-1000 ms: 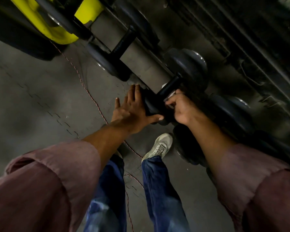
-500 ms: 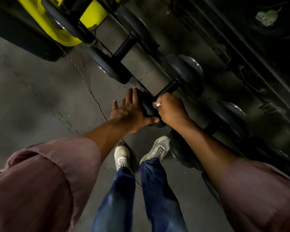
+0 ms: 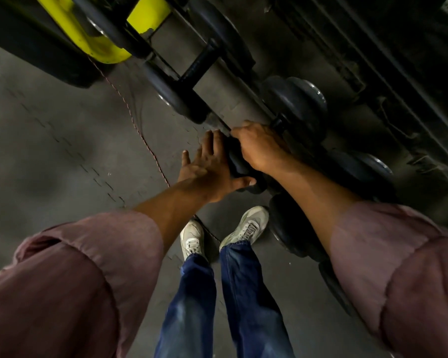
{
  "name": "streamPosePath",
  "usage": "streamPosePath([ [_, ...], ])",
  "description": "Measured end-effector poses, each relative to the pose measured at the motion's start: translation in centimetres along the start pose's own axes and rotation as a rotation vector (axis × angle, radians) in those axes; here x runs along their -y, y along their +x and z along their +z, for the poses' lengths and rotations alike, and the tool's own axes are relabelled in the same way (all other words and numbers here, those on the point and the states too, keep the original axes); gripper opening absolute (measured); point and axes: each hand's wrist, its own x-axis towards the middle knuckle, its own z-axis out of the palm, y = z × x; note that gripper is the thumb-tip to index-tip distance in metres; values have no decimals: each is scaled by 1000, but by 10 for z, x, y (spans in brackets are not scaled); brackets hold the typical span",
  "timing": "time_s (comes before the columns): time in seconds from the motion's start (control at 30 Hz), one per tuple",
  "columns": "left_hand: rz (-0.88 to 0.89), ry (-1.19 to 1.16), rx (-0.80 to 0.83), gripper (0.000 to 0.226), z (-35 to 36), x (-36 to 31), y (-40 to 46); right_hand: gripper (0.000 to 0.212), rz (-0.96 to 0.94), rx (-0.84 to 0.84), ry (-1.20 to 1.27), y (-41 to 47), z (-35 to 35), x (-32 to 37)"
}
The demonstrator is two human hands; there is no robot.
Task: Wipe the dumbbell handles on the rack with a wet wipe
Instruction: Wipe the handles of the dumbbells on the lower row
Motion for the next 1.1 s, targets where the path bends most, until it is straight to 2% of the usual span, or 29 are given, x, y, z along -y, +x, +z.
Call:
streamPosePath([
  [0.1,6,-11,-9,129,2,2,3,21,-26,121,-109,0,-8,-2],
  [0.27,0,6,-5,129,0,1,2,17,-10,242,-463,3,-25,9],
  [0.43,21,30,0,128,0,2,2,23,90,240,-482,10,-25,14],
  [0.5,28,41,1,127,0,4,2,20,50,221,-403,7,-21,10],
  [0.6,32,53,5,127,1,4,1,19,-37,99,-183,-2,-16,-6],
  [0.73,47,43,-7,127,3,7,2,12,-10,-15,194,-23,-5,-24],
  [0.83,45,43,-3,129,7,8,4,12,23,-71,332,-44,10,-29],
  [1.0,23,34,3,131,7,8,4,22,331,-73,580,-54,41,-31],
  [1.07,22,30,0,131,6,8,4,7,524,-109,718,-49,53,-31],
  [1.1,24,29,-4,130,6,8,4,6,630,-142,816,-46,54,-30],
])
